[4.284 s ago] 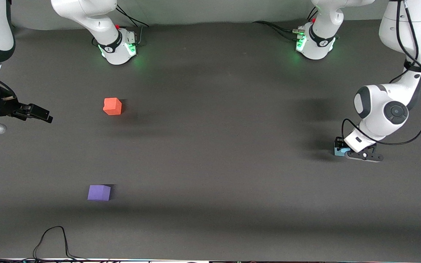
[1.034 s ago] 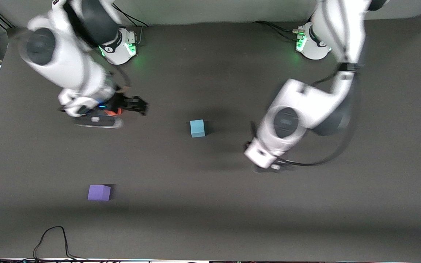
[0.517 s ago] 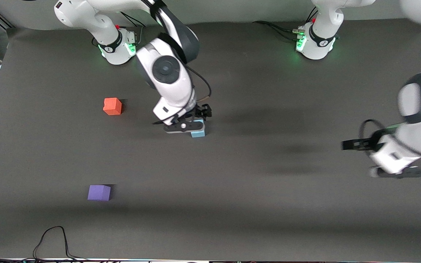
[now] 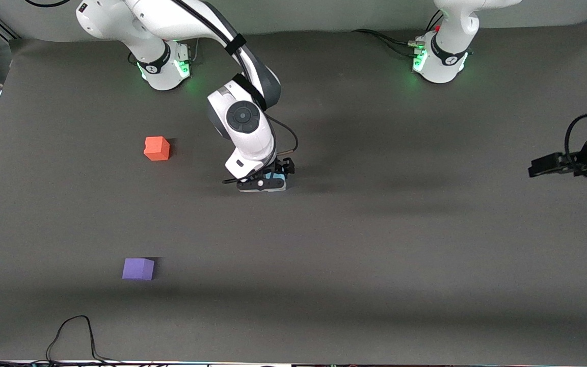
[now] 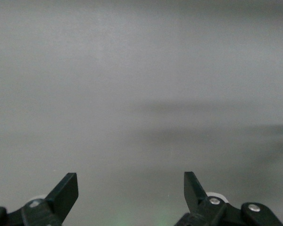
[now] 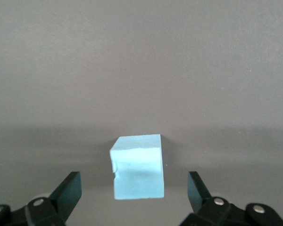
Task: Place blue block between orange and purple blocks
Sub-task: 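Close the right gripper on the blue block and lift it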
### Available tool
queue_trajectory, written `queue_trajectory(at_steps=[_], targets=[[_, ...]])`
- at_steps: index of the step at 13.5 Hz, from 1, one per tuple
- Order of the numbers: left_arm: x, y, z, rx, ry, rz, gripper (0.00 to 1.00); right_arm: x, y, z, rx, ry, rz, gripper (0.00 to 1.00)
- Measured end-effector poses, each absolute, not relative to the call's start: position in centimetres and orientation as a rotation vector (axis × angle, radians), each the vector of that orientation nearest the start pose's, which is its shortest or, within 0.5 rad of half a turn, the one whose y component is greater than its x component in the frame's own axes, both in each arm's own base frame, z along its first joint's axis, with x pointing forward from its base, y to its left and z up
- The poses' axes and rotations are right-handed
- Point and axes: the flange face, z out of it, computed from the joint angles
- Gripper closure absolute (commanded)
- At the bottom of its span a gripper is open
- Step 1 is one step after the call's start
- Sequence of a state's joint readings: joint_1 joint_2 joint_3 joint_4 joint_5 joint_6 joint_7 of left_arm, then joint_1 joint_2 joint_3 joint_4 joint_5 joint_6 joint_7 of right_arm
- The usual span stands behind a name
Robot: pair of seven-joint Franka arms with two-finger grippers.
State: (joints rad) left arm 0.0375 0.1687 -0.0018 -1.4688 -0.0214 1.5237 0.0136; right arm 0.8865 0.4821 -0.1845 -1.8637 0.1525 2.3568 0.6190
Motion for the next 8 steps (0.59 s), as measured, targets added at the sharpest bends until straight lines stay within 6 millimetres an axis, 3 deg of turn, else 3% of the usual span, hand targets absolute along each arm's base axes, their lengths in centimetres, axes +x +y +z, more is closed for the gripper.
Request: queue_trajectory(at_steps=[3, 8], targets=[[58.8, 1.7, 58.0, -3.158, -0.030, 0.165, 0.00, 46.2, 42.4, 24.1, -3.105, -0.033, -0.032, 0.00], [56.4, 0.5, 60.1, -3.159, 0.001, 0.126, 0.00, 44.4, 42.7, 21.0, -3.101, -0.016, -0.076, 0.03]])
